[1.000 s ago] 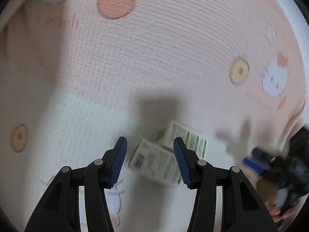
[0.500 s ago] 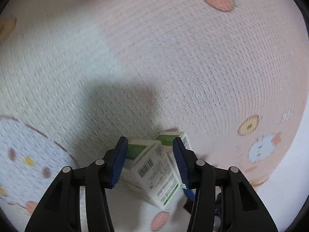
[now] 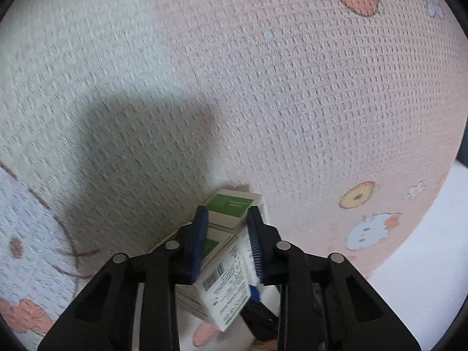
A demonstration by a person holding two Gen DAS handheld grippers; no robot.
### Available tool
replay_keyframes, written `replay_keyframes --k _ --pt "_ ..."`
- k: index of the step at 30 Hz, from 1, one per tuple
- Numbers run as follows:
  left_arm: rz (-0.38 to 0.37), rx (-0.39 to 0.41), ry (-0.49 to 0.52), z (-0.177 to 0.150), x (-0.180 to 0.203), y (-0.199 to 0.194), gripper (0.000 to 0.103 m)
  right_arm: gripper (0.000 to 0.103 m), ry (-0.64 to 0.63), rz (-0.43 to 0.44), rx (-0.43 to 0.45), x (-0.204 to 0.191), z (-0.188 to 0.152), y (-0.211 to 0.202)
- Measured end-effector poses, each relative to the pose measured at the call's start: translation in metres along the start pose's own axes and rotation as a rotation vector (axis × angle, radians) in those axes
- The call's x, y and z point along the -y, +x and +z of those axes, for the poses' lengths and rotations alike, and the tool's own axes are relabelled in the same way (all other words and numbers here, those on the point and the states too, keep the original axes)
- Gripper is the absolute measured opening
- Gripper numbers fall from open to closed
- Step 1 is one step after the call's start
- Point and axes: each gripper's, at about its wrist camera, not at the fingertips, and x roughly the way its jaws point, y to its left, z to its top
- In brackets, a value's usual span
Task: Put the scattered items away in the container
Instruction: 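Close the left gripper on a white medicine box and lift it, then carry the medicine box with the left gripper over the cardboard box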
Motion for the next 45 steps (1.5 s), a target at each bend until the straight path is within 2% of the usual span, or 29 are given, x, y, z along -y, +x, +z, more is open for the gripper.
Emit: replay_keyframes --k 5,10,12,14,15,17,19,22,25,28,30,34,36,40,45 --pt "0.012 -0.034 0.063 -0.016 0.009 0.011 0.027 0.029 0.016 0.036 0.012 0.001 -0.011 0.000" --pt "-0.032 -0.113 0.062 -0.039 0.010 0.030 0.027 0.028 0.072 0.102 0.046 0.010 -0.015 -0.019" --pt "-0.055 -0.180 0.074 -0.054 0.013 0.039 0.024 0.028 0.096 0.127 0.048 0.014 -0.016 -0.028" --pt "-0.069 -0.278 0.090 -0.082 0.016 0.054 0.020 0.028 0.088 0.155 0.006 0.018 -0.023 -0.037" --pt "-0.051 -0.323 0.121 -0.099 0.020 0.062 0.016 0.028 0.072 0.143 0.002 0.016 -0.028 -0.040" --pt "-0.024 -0.346 0.169 -0.124 0.028 0.072 0.014 0.028 -0.025 0.044 0.009 0.011 -0.045 -0.052" --pt "-0.033 -0.348 0.159 -0.144 0.029 0.072 0.014 0.028 -0.168 -0.073 0.058 -0.001 -0.061 -0.070" --pt "-0.060 -0.319 0.121 -0.153 0.024 0.058 0.014 0.028 -0.226 -0.122 0.108 -0.008 -0.070 -0.099" --pt "-0.050 -0.286 0.141 -0.153 0.040 0.057 0.014 0.028 -0.229 -0.148 0.124 -0.007 -0.068 -0.127" --pt "-0.050 -0.274 0.144 -0.145 0.028 0.037 0.014 0.028 -0.268 -0.205 0.148 0.002 -0.078 -0.160" --pt "-0.031 -0.273 0.149 -0.140 0.015 0.023 0.014 0.028 -0.299 -0.244 0.156 0.001 -0.087 -0.168" --pt "-0.017 -0.278 0.179 -0.144 0.013 0.019 0.014 0.028 -0.320 -0.247 0.121 0.028 -0.109 -0.195" --pt "-0.015 -0.287 0.200 -0.148 0.018 0.023 0.014 0.028 -0.318 -0.254 0.109 0.037 -0.116 -0.199" --pt "0.037 -0.315 0.269 -0.157 0.030 0.036 0.014 0.028 -0.324 -0.278 0.098 0.050 -0.129 -0.202" --pt "0.072 -0.401 0.356 -0.176 0.033 0.040 0.014 0.028 -0.375 -0.319 0.071 0.056 -0.134 -0.187"
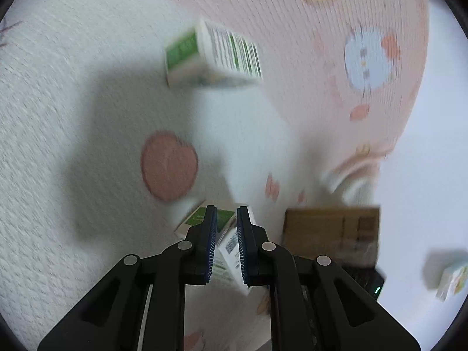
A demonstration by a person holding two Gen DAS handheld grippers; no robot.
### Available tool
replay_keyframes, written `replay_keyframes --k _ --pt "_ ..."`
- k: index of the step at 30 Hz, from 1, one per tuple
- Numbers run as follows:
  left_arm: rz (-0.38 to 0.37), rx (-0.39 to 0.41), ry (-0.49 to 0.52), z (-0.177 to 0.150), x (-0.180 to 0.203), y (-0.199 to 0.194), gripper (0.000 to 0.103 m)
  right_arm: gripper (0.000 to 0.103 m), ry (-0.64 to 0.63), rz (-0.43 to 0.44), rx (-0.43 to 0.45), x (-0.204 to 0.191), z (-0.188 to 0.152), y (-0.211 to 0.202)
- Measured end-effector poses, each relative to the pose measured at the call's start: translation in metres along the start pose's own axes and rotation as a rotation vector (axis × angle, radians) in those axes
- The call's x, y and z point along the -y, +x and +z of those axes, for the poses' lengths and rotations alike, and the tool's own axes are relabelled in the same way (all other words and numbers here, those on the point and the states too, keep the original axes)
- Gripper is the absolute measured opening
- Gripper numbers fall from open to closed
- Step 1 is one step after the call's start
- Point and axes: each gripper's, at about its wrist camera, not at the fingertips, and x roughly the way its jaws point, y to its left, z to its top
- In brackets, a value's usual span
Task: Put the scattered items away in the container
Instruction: 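Carry the medicine box with the left gripper over the cardboard box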
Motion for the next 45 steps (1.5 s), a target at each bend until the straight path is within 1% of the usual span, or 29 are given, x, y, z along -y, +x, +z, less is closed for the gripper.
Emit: replay_keyframes --k 3,4,6,10,13,14,15,16,17,18,20,22,25,26,27,28,29,30,31,32,35,38,42,45 --pt "0.005 -0.042 0.041 -0.015 0.006 0.005 0.014 0.028 -0.029 -0.007 0.025 -0.003 0.000 -0.002" --pt "0.006 -0.047 0.051 -0.020 0.006 0.005 0.014 0.029 -0.041 -0.040 0.039 -0.005 0.001 -0.004" --pt "0.002 -0.061 0.066 -0.030 0.007 0.007 0.014 0.032 -0.066 -0.065 0.062 -0.003 0.002 -0.009" --pt "-0.034 -0.098 0.022 -0.048 -0.002 0.006 0.014 0.032 -0.044 -0.061 0.068 0.008 0.004 -0.017" --pt "-0.021 -0.087 -0.008 -0.052 -0.005 0.002 0.014 0.033 -0.026 -0.078 0.072 0.015 -0.002 -0.025" --pt "-0.018 -0.080 -0.011 -0.053 -0.005 -0.001 0.017 0.035 -0.024 -0.086 0.067 0.017 -0.005 -0.029" --pt "-0.032 -0.081 0.006 -0.053 -0.002 -0.003 0.032 0.040 -0.021 -0.090 0.066 0.019 -0.008 -0.031" --pt "-0.048 -0.084 0.029 -0.053 0.002 -0.005 0.042 0.043 -0.015 -0.086 0.065 0.021 -0.011 -0.035" --pt "-0.042 -0.078 0.049 -0.054 0.005 -0.007 0.055 0.048 -0.004 -0.079 0.069 0.025 -0.015 -0.038" --pt "-0.015 -0.056 0.066 -0.054 0.008 -0.011 0.055 0.048 0.001 -0.072 0.075 0.026 -0.017 -0.039" --pt "-0.002 -0.033 0.091 -0.055 0.012 -0.014 0.055 0.048 0.000 -0.038 0.082 0.028 -0.019 -0.040" --pt "0.006 -0.041 0.097 -0.056 0.013 -0.011 0.054 0.048 0.008 0.009 0.055 0.028 -0.018 -0.034" --pt "0.001 -0.063 0.108 -0.059 0.014 -0.002 0.053 0.048 0.011 0.049 0.050 0.027 -0.018 -0.027" --pt "0.003 -0.075 0.125 -0.062 0.018 0.004 0.047 0.048 0.004 0.050 0.046 0.026 -0.018 -0.024" --pt "0.019 -0.081 0.140 -0.063 0.020 0.007 0.044 0.048 -0.005 0.049 0.038 0.026 -0.018 -0.020" --pt "0.038 -0.074 0.154 -0.065 0.021 0.009 0.044 0.048 -0.015 0.050 0.034 0.026 -0.018 -0.017" --pt "0.063 -0.066 0.182 -0.065 0.024 0.011 0.044 0.047 -0.018 0.061 0.041 0.026 -0.019 -0.016" --pt "0.076 -0.062 0.200 -0.065 0.026 0.012 0.041 0.041 -0.022 0.078 0.046 0.027 -0.018 -0.017" --pt "0.097 -0.065 0.227 -0.065 0.028 0.014 0.038 0.040 -0.024 0.092 0.045 0.027 -0.018 -0.017" --pt "0.120 -0.067 0.251 -0.065 0.031 0.016 0.033 0.040 -0.031 0.091 0.049 0.027 -0.017 -0.017" --pt "0.147 -0.074 0.300 -0.066 0.036 0.016 0.033 0.039 -0.051 0.082 0.052 0.024 -0.016 -0.017" --pt "0.159 -0.065 0.305 -0.070 0.038 0.015 0.032 0.039 -0.078 0.064 0.054 0.018 -0.016 -0.017" --pt "0.154 -0.066 0.319 -0.072 0.047 0.010 0.032 0.039 -0.139 0.011 0.075 0.007 -0.018 -0.024" --pt "0.130 -0.040 0.353 -0.074 0.065 -0.004 0.032 0.039 -0.168 0.006 0.110 -0.001 -0.016 -0.039"
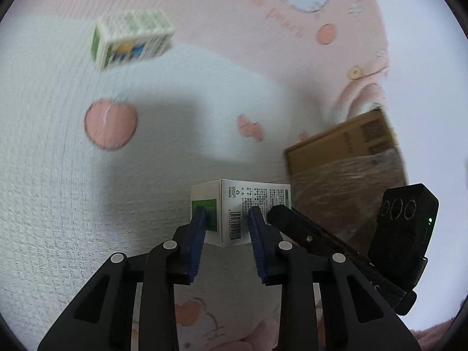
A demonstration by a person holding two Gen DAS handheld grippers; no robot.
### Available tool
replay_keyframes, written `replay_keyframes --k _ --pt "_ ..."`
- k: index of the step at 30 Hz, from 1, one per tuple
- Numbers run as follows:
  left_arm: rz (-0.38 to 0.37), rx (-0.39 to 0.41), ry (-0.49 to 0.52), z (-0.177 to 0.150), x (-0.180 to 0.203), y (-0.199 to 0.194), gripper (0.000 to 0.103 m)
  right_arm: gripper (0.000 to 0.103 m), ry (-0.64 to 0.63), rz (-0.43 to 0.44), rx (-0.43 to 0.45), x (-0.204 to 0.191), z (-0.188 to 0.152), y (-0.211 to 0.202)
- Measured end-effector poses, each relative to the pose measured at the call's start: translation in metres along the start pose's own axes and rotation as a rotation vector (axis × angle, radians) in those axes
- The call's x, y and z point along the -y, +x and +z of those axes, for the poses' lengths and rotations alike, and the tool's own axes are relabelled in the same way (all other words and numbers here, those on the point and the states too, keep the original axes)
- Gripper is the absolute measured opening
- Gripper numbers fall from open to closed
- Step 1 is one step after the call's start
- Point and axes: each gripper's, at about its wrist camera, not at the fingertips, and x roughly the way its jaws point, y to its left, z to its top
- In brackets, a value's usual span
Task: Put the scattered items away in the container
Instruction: 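Carry the medicine box with the left gripper over the cardboard box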
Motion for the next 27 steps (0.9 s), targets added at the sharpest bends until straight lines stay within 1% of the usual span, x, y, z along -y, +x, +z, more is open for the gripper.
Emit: replay_keyframes --k 4,8,12,14,16,17,19,20,22,23,26,27 --pt "-0.033 0.066 0.061 0.008 0.030 -0.033 0.032 0.039 -0.047 0.001 0.080 -0.019 0.011 -0.035" --pt "-0.096 0.115 0.109 0.018 0.070 -0.062 0.032 0.039 -0.137 -0.036 0.204 -0.043 0.023 -0.086" --pt "-0.169 0.130 0.168 0.031 0.119 -0.069 0.032 0.039 -0.172 -0.068 0.298 -0.046 0.038 -0.139" --pt "-0.199 0.128 0.208 0.035 0.148 -0.066 0.032 0.039 -0.174 -0.086 0.344 -0.041 0.045 -0.166" --pt "-0.220 0.119 0.265 0.039 0.180 -0.061 0.032 0.039 -0.150 -0.090 0.383 -0.030 0.052 -0.193" --pt "-0.228 0.100 0.306 0.041 0.200 -0.054 0.032 0.039 -0.129 -0.092 0.403 -0.020 0.058 -0.209" --pt "-0.237 0.048 0.349 0.040 0.231 -0.037 0.032 0.039 -0.103 -0.104 0.429 -0.005 0.066 -0.231" --pt "-0.240 0.016 0.366 0.039 0.242 -0.027 0.032 0.039 -0.083 -0.117 0.446 0.008 0.071 -0.244" --pt "-0.236 -0.041 0.378 0.036 0.259 -0.009 0.032 0.039 -0.058 -0.132 0.448 0.025 0.078 -0.255" --pt "-0.234 -0.071 0.370 0.034 0.266 0.003 0.032 0.039 -0.039 -0.137 0.442 0.038 0.082 -0.261" --pt "-0.250 -0.205 0.298 0.026 0.279 0.041 0.032 0.039 -0.012 -0.157 0.421 0.066 0.090 -0.272" --pt "-0.240 -0.237 0.284 0.022 0.282 0.053 0.032 0.039 -0.004 -0.167 0.415 0.074 0.091 -0.274"
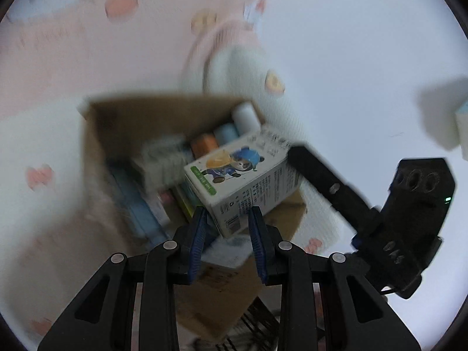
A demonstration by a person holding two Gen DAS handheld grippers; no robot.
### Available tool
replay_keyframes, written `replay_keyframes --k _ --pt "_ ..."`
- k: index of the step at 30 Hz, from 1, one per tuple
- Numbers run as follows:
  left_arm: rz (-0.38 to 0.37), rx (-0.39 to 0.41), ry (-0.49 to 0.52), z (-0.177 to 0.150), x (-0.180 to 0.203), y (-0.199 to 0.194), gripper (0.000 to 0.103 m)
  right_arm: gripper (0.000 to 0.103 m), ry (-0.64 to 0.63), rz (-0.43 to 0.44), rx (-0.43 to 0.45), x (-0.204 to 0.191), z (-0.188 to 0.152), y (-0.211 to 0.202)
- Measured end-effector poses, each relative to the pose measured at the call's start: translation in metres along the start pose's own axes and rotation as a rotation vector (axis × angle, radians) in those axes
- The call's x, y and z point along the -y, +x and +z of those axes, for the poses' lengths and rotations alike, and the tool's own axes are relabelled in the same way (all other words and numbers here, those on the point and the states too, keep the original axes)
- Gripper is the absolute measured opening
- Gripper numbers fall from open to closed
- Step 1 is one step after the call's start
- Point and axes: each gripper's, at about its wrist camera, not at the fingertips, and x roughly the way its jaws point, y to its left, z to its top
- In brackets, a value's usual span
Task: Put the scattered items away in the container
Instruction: 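Carry the medicine box with the left gripper over the cardboard box, then lower the medicine box into the cardboard box and open the left gripper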
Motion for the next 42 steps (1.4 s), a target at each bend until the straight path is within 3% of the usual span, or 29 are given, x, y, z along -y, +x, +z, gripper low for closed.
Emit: replay_keyframes --k 3,10,12,14,17,25,28,30,34,39,42 --pt "0.032 -0.056 -0.034 -0.004 -0.003 0.026 0.031 0.037 0.021 0.004 -0.042 0.019 0.005 0.006" --pt "0.057 -0.063 -0.088 0.010 -0.008 0.035 0.027 0.035 0.050 -0.046 -0.173 0.050 -0.001 0.033" --pt "0.050 -0.077 -0.070 0.011 -0.007 0.036 0.027 0.035 0.074 -0.067 -0.228 0.061 -0.004 0.045" --pt "0.107 -0.092 -0.028 0.014 -0.002 0.041 0.027 0.035 0.088 -0.076 -0.249 0.074 -0.004 0.054" --pt "0.123 -0.097 -0.010 0.011 0.000 0.045 0.027 0.035 0.103 -0.150 -0.281 0.090 -0.002 0.057" --pt "0.168 -0.119 0.054 0.009 0.005 0.048 0.027 0.036 -0.060 -0.187 -0.364 0.069 -0.015 0.044" --pt "0.220 -0.110 0.081 0.010 0.009 0.046 0.027 0.037 -0.074 -0.199 -0.518 0.060 -0.028 0.056" --pt "0.254 -0.088 0.107 0.011 0.009 0.043 0.027 0.037 -0.021 -0.159 -0.602 0.062 -0.035 0.064" --pt "0.219 -0.086 0.069 0.017 0.000 0.033 0.027 0.037 0.063 -0.101 -0.763 0.068 -0.048 0.084" --pt "0.258 -0.063 0.105 0.023 -0.004 0.023 0.027 0.037 -0.016 -0.141 -0.937 0.056 -0.062 0.114" --pt "0.277 -0.061 0.131 0.026 -0.005 0.019 0.027 0.037 -0.034 -0.135 -1.084 0.056 -0.073 0.135"
